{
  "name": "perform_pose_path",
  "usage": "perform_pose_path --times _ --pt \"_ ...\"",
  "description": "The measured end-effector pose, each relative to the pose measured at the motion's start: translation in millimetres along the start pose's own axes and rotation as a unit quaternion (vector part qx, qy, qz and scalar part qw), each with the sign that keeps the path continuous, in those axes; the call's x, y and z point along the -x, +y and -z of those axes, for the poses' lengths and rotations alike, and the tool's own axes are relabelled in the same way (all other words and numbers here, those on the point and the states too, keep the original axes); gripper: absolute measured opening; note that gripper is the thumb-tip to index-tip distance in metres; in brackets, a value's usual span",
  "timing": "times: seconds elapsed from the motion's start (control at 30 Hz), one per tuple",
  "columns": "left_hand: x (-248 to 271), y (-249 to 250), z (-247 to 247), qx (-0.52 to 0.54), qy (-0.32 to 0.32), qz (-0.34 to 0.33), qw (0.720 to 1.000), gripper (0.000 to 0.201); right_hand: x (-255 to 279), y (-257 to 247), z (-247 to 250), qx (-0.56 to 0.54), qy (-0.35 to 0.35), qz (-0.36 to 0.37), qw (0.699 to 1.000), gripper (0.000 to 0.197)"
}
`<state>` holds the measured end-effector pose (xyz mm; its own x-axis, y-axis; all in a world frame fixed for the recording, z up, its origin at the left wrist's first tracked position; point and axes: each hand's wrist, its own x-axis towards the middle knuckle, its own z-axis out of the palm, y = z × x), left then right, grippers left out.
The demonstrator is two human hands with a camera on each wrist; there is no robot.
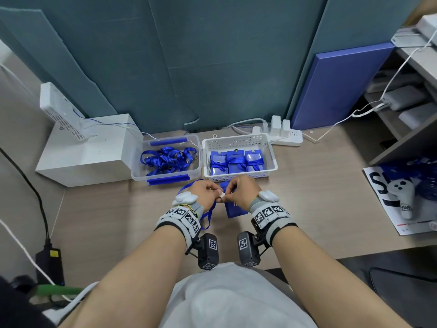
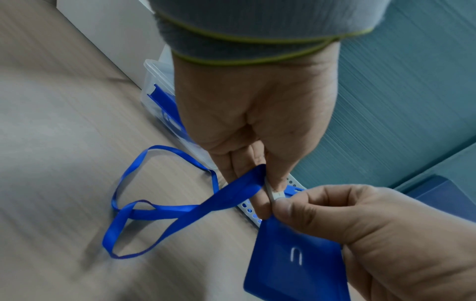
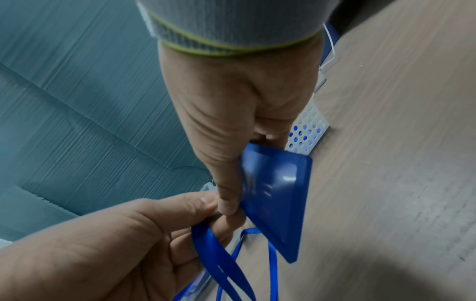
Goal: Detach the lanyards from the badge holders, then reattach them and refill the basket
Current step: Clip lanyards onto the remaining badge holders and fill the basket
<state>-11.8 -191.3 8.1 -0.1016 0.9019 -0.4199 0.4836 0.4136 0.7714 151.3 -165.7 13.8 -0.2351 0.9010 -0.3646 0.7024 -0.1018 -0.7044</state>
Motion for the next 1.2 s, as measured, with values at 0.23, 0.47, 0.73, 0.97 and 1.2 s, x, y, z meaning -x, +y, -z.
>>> perform_pose_path --times 0.23,0.47,0.73,0.97,1.2 --pt "-2.3 3.8 -1.2 0.018 0.01 0.014 1.0 0.019 0.4 -1.7 1.0 -0.013 0.009 -0.012 1.0 0.034" --pt "-3.1 5.6 -1.6 0.045 0.024 0.028 0.998 0.013 1.3 -3.5 -2.0 -0.019 0.018 0.004 1.0 0.032" --pt "-3.6 2.4 1.1 0.079 0.004 0.041 0.996 0.014 0.1 -0.5 -5.2 -0.018 0.026 0.04 0.999 0.03" --pt "2.2 4.7 3.9 0.105 -0.009 0.044 0.994 0.011 -1.1 3.7 -9.5 -0.018 0.021 0.059 0.998 0.026" --pt "3.0 3.2 4.7 0.107 -0.019 0.055 0.993 0.018 -0.8 4.9 -11.1 -0.012 0.017 0.074 0.997 0.026"
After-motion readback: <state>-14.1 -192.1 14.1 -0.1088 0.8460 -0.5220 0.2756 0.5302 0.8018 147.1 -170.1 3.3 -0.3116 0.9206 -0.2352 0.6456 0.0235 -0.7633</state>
